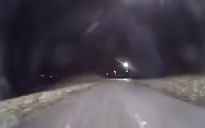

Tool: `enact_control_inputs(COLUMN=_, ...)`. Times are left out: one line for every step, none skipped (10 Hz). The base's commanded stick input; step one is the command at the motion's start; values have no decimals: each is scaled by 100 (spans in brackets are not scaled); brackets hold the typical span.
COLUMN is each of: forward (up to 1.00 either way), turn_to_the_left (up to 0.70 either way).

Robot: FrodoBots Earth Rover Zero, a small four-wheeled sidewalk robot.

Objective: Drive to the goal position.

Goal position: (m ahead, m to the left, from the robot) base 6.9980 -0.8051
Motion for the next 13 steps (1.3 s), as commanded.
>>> enact_control_inputs(forward=100, turn_to_the_left=-1)
enact_control_inputs(forward=100, turn_to_the_left=-1)
enact_control_inputs(forward=100, turn_to_the_left=0)
enact_control_inputs(forward=100, turn_to_the_left=-2)
enact_control_inputs(forward=100, turn_to_the_left=-1)
enact_control_inputs(forward=100, turn_to_the_left=0)
enact_control_inputs(forward=100, turn_to_the_left=0)
enact_control_inputs(forward=100, turn_to_the_left=0)
enact_control_inputs(forward=100, turn_to_the_left=0)
enact_control_inputs(forward=100, turn_to_the_left=0)
enact_control_inputs(forward=100, turn_to_the_left=0)
enact_control_inputs(forward=100, turn_to_the_left=0)
enact_control_inputs(forward=100, turn_to_the_left=0)
